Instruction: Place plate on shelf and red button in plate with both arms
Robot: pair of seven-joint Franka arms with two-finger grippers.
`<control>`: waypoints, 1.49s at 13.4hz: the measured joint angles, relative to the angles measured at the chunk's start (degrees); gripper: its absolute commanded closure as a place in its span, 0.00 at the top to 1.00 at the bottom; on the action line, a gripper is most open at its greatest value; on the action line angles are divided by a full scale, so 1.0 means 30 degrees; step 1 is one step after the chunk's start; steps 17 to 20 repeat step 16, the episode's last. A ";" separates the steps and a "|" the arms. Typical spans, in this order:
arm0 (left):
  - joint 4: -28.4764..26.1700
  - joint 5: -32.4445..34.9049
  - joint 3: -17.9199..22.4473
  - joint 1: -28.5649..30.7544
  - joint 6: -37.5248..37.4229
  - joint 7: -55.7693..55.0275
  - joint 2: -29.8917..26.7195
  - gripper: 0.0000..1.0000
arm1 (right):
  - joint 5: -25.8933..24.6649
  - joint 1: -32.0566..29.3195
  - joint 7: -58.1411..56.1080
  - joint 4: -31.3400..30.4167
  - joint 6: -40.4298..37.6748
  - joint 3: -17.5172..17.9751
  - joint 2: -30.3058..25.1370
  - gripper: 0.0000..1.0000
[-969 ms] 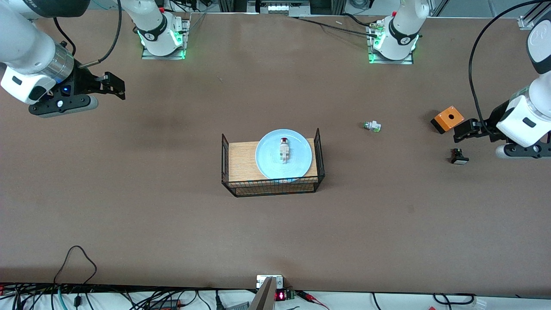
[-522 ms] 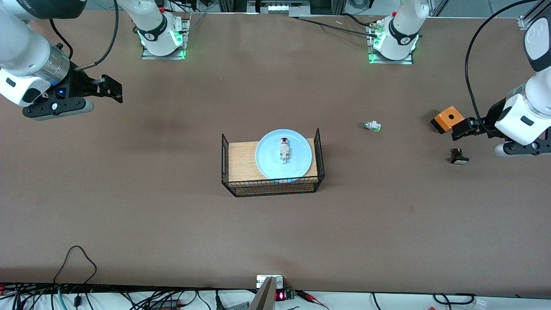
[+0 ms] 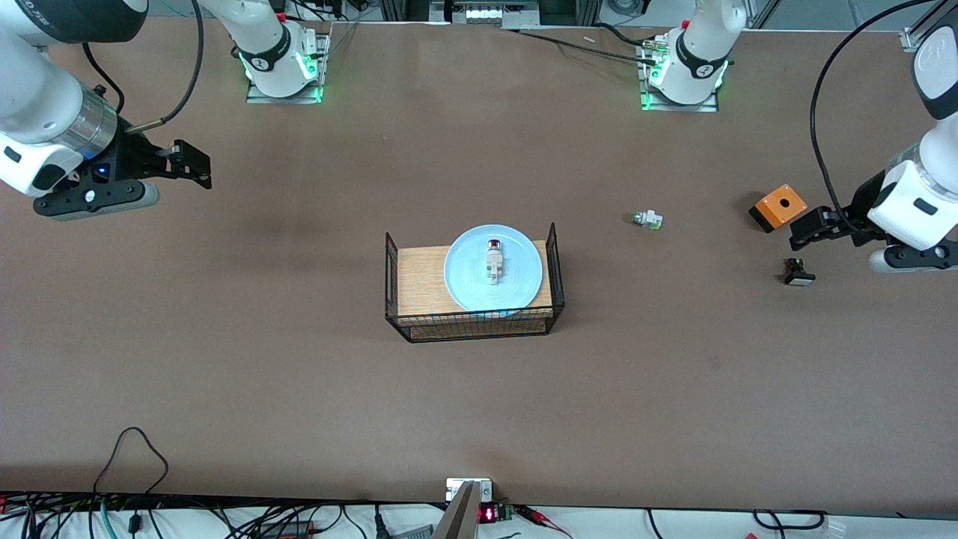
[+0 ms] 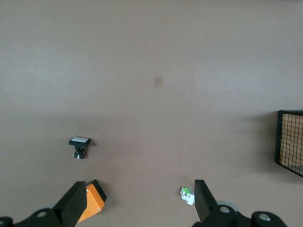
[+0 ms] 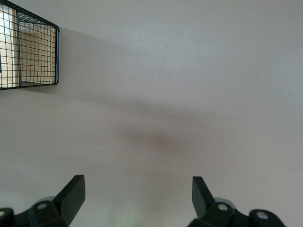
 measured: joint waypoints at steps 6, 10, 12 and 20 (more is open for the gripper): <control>-0.0386 0.0000 0.0068 0.0214 -0.0180 0.0443 -0.0663 1.00 | 0.0000 -0.0030 0.0000 0.0019 0.0000 -0.0016 0.0013 1.00; -0.0159 0.0000 0.0065 0.0231 -0.2411 0.0532 -0.0897 1.00 | 0.0000 -0.0040 0.0000 0.0019 0.0000 -0.0017 0.0014 1.00; -0.0130 0.0000 0.0053 0.0235 -0.2518 0.0637 -0.1055 1.00 | 0.0000 -0.0043 0.0000 0.0019 -0.0001 -0.0017 0.0020 1.00; -0.0124 0.0000 0.0060 0.0244 -0.2491 0.0670 -0.1140 1.00 | 0.0000 -0.0064 0.0000 0.0019 -0.0001 -0.0021 0.0207 1.00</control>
